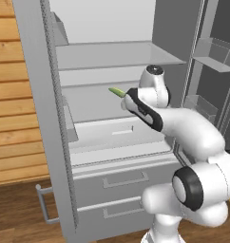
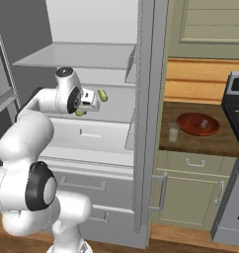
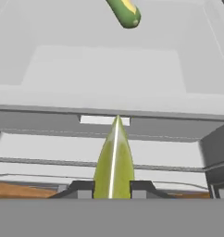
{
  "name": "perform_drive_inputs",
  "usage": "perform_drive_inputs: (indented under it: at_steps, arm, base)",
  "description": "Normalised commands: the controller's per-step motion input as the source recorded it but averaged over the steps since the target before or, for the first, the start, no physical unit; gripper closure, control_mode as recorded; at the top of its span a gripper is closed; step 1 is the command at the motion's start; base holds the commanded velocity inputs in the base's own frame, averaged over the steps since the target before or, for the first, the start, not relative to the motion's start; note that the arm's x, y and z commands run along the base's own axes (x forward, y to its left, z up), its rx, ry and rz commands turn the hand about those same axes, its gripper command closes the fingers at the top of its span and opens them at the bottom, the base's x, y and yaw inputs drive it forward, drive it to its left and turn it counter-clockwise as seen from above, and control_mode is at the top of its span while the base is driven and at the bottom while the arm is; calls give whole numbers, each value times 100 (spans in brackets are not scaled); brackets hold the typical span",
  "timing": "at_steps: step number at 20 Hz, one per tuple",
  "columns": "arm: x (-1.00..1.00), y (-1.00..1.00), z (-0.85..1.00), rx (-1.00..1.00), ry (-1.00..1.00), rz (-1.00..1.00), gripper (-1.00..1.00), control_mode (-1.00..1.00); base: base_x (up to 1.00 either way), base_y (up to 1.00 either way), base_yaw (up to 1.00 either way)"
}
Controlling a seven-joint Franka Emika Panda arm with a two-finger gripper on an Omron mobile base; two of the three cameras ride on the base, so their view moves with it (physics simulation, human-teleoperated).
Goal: Grab a lemon wedge from the fridge and one ice cube from the ice bowl, and put them in the glass of lemonade.
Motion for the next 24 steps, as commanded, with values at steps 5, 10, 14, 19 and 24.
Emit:
perform_drive_inputs:
  at_steps: [5, 10, 14, 19, 24]
  arm:
    - [-100, -12, 47, 0, 0, 0, 100, -100]
    - [-100, -5, 28, 0, 1, 0, 100, -100]
    - [-97, -4, 1, 0, 0, 0, 100, -100]
    - [-56, -2, 0, 1, 0, 0, 100, -100]
    - [0, 0, 0, 0, 0, 0, 100, -100]
  base:
    - [0, 0, 0]
    - [0, 0, 0]
    - [0, 0, 0]
    - [0, 0, 0]
    - [0, 0, 0]
